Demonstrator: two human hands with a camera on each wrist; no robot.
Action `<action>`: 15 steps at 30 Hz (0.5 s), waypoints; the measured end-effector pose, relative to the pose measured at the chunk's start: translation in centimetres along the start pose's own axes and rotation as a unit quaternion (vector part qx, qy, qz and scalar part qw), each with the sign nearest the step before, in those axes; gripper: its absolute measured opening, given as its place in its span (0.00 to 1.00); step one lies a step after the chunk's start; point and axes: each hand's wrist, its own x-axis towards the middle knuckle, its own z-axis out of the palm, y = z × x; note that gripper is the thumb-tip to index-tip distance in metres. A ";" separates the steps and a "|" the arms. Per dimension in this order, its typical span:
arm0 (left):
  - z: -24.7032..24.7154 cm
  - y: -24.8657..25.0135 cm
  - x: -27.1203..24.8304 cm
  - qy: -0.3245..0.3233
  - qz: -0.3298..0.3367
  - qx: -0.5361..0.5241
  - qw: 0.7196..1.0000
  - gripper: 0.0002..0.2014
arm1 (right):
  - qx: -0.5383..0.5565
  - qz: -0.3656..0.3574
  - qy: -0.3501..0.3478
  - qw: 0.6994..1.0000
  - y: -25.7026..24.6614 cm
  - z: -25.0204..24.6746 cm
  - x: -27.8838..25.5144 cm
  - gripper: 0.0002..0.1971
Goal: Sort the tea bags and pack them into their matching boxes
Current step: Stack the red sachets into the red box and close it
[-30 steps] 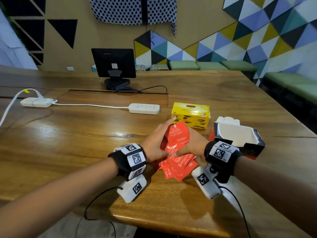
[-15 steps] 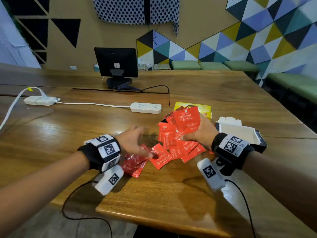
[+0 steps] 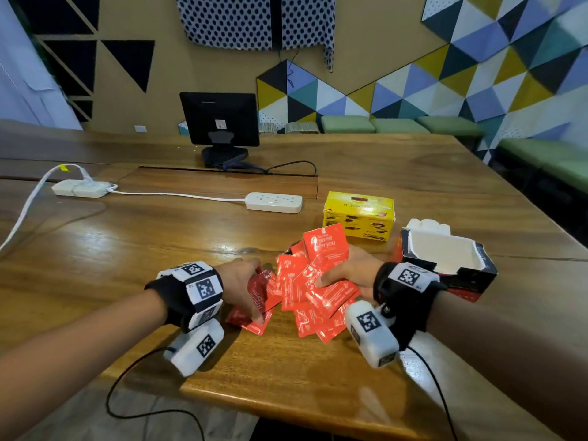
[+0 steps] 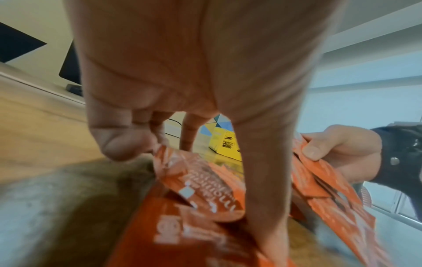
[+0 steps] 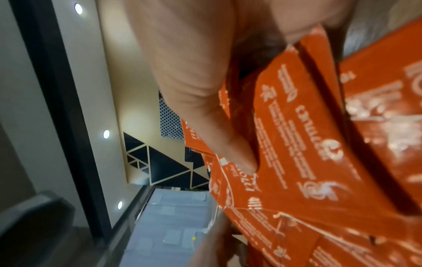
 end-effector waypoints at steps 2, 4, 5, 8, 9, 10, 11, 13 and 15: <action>0.1 0.0 -0.2 0.009 0.001 -0.003 1.000 0.43 | -0.060 0.005 0.000 0.998 -0.1 0.8 0.3 0.31; 0.3 0.1 -0.4 0.010 0.003 -0.005 1.000 0.43 | -0.100 0.005 -0.008 0.995 -0.1 1.3 0.6 0.33; 0.3 0.3 -0.5 0.013 0.007 -0.006 1.000 0.42 | -0.109 0.001 -0.008 0.994 -0.3 1.6 0.7 0.31; 0.6 0.6 -0.7 0.025 0.011 -0.013 1.000 0.44 | -0.131 -0.011 0.003 0.991 -0.9 2.6 0.6 0.30; 0.6 0.8 -0.8 0.029 0.010 -0.017 0.999 0.45 | -0.139 -0.014 0.000 0.990 -1.1 2.9 0.6 0.30; 0.7 0.9 -0.9 0.031 0.010 -0.025 0.999 0.44 | -0.147 -0.011 -0.006 0.989 -1.2 3.2 0.5 0.30; 0.7 1.0 -0.9 0.032 0.011 -0.035 0.999 0.44 | -0.151 -0.003 -0.014 0.988 -1.2 3.4 0.5 0.28; 0.8 0.9 -0.9 0.029 0.010 -0.066 0.997 0.42 | -0.157 0.021 -0.024 0.987 -1.3 3.5 0.3 0.19; 0.9 0.9 -0.8 0.025 0.009 -0.095 0.995 0.41 | -0.154 0.049 -0.033 0.986 -1.1 3.4 0.1 0.12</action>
